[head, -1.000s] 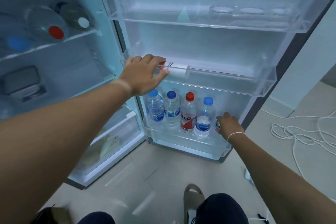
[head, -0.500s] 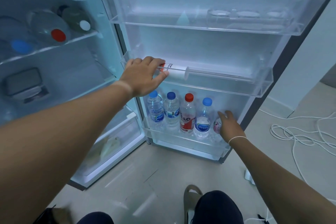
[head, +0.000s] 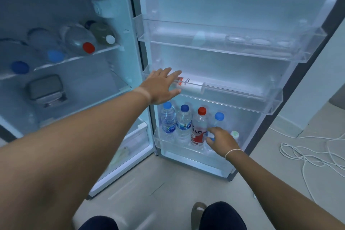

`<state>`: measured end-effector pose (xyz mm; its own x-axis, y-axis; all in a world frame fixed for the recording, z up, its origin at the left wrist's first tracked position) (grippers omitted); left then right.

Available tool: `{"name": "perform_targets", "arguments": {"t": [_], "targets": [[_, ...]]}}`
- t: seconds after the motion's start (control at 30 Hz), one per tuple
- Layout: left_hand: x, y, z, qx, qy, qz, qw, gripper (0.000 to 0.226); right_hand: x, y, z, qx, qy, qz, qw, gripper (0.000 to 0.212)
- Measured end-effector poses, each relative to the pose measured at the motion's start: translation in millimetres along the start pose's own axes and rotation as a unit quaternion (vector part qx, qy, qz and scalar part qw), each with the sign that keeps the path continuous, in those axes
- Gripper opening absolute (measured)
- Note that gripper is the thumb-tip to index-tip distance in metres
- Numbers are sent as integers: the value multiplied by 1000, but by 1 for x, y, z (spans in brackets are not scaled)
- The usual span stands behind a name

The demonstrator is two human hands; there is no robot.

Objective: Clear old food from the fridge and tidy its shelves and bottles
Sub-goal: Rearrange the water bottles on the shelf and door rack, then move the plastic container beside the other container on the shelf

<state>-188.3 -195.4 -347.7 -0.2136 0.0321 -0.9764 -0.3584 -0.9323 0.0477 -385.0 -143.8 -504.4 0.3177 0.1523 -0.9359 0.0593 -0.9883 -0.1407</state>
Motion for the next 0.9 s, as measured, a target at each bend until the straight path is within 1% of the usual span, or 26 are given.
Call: {"name": "perform_targets", "arguments": {"t": [0.07, 0.17, 0.23, 0.3, 0.47, 0.57, 0.67, 0.77, 0.83, 0.9], "targets": [[-4, -10, -10, -5, -29, 30, 999, 68, 8, 4, -25, -22, 21, -12, 999, 35], [-8, -27, -42, -38, -94, 106, 989, 65, 23, 12, -63, -45, 48, -24, 998, 41], [-7, -40, -67, -80, -142, 146, 976, 63, 36, 17, -88, -65, 51, -45, 996, 43], [1, -54, -101, -134, -183, 165, 960, 61, 52, 26, -114, -84, 59, -72, 992, 43], [46, -76, -177, -249, -272, 147, 918, 56, 83, 51, -163, -76, 139, -93, 983, 42], [81, -83, -215, -308, -322, 138, 884, 54, 106, 70, -189, -54, 197, -106, 973, 40], [121, -83, -249, -373, -368, 122, 843, 56, 133, 95, -211, -25, 253, -126, 959, 38], [154, -76, -278, -413, -423, 121, 798, 57, 156, 124, -226, 12, 310, -128, 942, 35], [172, -70, -296, -430, -443, 115, 778, 57, 171, 147, -231, 46, 341, -126, 930, 32], [191, -62, -316, -445, -461, 114, 759, 57, 189, 170, -233, 76, 364, -130, 919, 34]]}}
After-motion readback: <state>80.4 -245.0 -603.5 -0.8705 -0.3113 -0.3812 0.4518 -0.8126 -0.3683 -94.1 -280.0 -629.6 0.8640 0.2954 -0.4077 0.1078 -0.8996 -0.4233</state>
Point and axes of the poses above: each hand's wrist, its own y-axis towards the middle knuckle, its own x-axis out of the palm, z = x × y, the point moved 6 cm from there along y, towards the middle knuckle, and after that the axes turned 8 degrees about -y, right-handed, at the moved point
